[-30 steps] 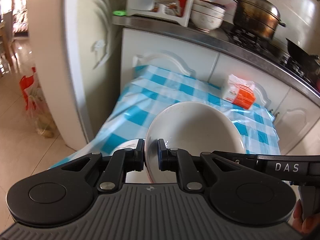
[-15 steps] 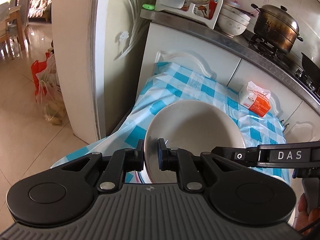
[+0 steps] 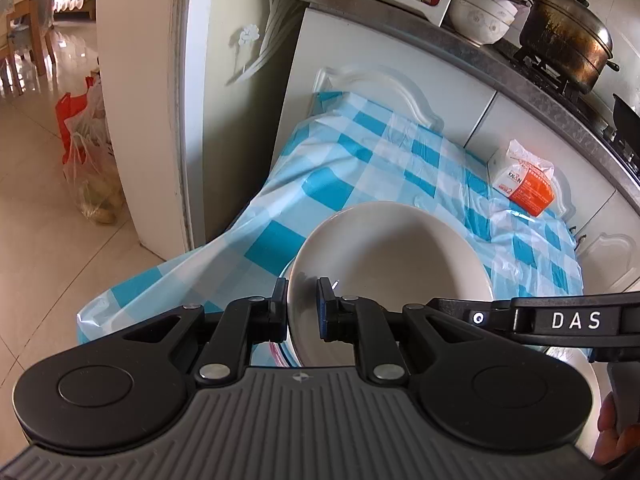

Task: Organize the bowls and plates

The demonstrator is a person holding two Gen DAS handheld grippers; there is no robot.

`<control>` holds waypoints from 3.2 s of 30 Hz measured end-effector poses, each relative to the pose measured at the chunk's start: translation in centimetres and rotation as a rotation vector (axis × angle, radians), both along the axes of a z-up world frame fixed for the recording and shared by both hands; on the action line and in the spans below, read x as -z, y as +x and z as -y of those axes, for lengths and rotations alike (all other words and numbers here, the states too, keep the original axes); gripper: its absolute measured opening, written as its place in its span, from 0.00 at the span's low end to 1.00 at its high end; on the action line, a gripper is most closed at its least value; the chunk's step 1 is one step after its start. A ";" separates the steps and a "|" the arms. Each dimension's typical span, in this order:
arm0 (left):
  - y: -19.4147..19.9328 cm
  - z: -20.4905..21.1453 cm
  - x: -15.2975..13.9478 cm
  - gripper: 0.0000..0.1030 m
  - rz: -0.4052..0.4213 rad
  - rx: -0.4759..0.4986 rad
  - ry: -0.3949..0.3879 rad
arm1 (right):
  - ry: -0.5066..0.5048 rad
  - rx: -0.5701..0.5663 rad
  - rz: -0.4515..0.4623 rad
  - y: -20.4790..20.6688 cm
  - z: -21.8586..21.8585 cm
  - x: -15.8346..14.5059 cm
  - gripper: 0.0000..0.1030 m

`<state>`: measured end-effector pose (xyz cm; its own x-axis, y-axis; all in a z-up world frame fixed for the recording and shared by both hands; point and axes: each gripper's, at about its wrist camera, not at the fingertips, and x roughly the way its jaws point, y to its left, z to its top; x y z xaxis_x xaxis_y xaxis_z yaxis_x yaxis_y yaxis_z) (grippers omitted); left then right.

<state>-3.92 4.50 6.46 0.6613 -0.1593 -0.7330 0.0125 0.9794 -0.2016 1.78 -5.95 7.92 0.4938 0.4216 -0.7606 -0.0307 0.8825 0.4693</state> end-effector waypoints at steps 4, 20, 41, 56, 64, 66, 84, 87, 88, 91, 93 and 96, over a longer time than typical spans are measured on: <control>0.3 -0.1 0.4 0.15 -0.014 0.002 -0.004 | -0.011 0.006 -0.012 0.2 -0.1 0.3 0.14; 1.2 0.3 1.3 0.10 -0.056 0.017 0.000 | -0.055 0.028 -0.033 0.7 0.3 1.0 0.15; 0.8 0.7 0.8 0.19 -0.018 0.054 0.049 | -0.052 0.010 0.062 -0.5 1.0 1.4 0.21; -0.3 -0.8 -1.7 0.73 0.131 0.006 0.197 | 0.098 0.226 0.195 -3.0 8.1 3.5 0.55; 1.6 2.9 -4.3 0.95 0.292 0.001 0.146 | 0.086 0.366 0.299 -4.6 11.9 3.5 0.71; 1.8 4.5 -4.7 0.96 0.325 0.034 0.115 | 0.094 0.387 0.331 -5.1 12.6 3.3 0.72; -0.1 18.9 0.8 0.97 0.412 0.397 -0.048 | -0.021 0.618 0.588 -10.8 18.6 2.8 0.89; -0.4 19.9 1.9 0.97 0.423 0.433 -0.066 | -0.040 0.671 0.603 -11.8 19.6 3.4 0.90; -0.3 20.4 2.3 0.98 0.425 0.442 -0.074 | -0.042 0.687 0.609 -12.1 19.8 3.7 0.90; -0.4 20.9 3.2 0.98 0.433 0.458 -0.084 | -0.051 0.729 0.625 -13.0 20.5 4.2 0.90; -0.6 21.0 3.5 0.98 0.443 0.460 -0.084 | -0.055 0.751 0.634 -13.4 20.9 4.4 0.90; -0.9 20.9 3.8 0.98 0.463 0.454 -0.087 | -0.081 0.762 0.651 -13.8 20.9 4.5 0.92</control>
<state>-4.77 -16.40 2.64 0.7582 -0.5434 -0.3605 0.5258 0.8364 -0.1548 -12.05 -26.83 3.45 0.9401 -0.2212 -0.2592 0.3266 0.8020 0.5001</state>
